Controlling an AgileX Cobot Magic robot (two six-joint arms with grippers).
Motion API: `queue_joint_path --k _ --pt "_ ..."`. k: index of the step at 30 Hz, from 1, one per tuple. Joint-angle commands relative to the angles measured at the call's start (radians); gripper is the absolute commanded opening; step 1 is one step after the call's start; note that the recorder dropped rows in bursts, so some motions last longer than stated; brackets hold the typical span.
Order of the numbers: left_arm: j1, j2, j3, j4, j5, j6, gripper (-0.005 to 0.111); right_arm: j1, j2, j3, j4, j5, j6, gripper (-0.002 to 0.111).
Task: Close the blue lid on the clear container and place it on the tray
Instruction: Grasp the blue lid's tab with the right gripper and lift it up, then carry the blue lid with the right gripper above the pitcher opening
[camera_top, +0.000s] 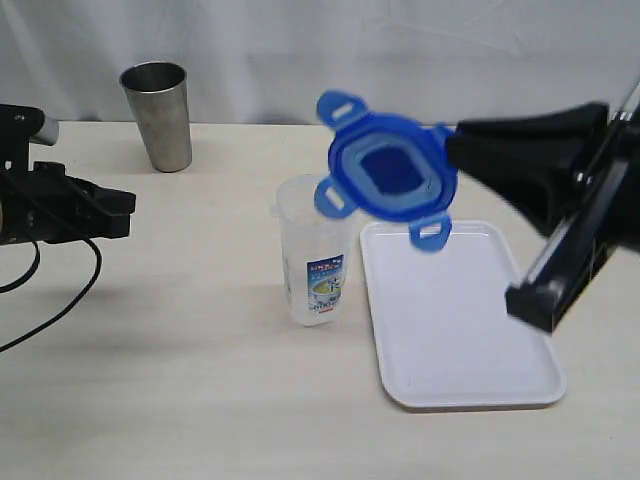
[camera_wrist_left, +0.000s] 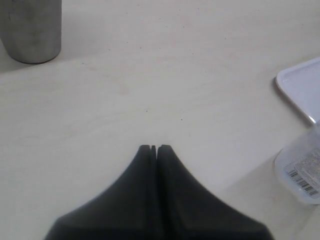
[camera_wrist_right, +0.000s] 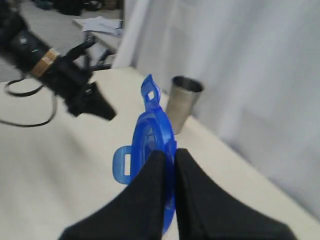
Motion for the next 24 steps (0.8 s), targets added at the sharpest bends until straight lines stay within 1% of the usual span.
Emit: queue_joint_path --k 1,4,7,9,11,13,16,21,24 --pt "-0.005 -0.007 0.001 -0.004 -0.019 0.000 0.000 0.001 0.105 -0.119 0.003 0.119 -0.149 0.005" --pt "-0.005 -0.007 0.001 -0.004 -0.019 0.000 0.000 0.001 0.226 -0.205 0.003 0.176 -0.244 0.005" --pt "-0.005 -0.007 0.001 -0.001 -0.019 0.000 0.000 0.001 0.365 -0.287 0.003 0.371 -0.259 0.005" --pt "-0.005 -0.007 0.001 0.001 -0.017 0.000 0.000 0.001 0.441 -0.317 0.003 0.448 -0.308 0.005" --pt "-0.005 -0.007 0.001 0.001 -0.017 0.000 0.000 0.001 0.522 -0.348 0.003 0.480 -0.400 0.005" --pt "-0.005 -0.007 0.001 -0.001 -0.017 0.000 0.000 0.001 0.598 -0.401 0.003 0.520 -0.416 0.005" --pt "-0.005 -0.007 0.001 -0.001 -0.017 0.000 0.000 0.001 0.682 -0.463 0.003 0.504 -0.416 0.005" --pt "-0.005 -0.007 0.001 -0.001 -0.017 0.006 0.000 0.001 0.738 -0.492 0.027 0.349 -0.413 0.005" --pt "-0.005 -0.007 0.001 -0.005 -0.019 0.005 0.000 0.001 0.740 -0.492 0.027 0.350 -0.415 0.005"
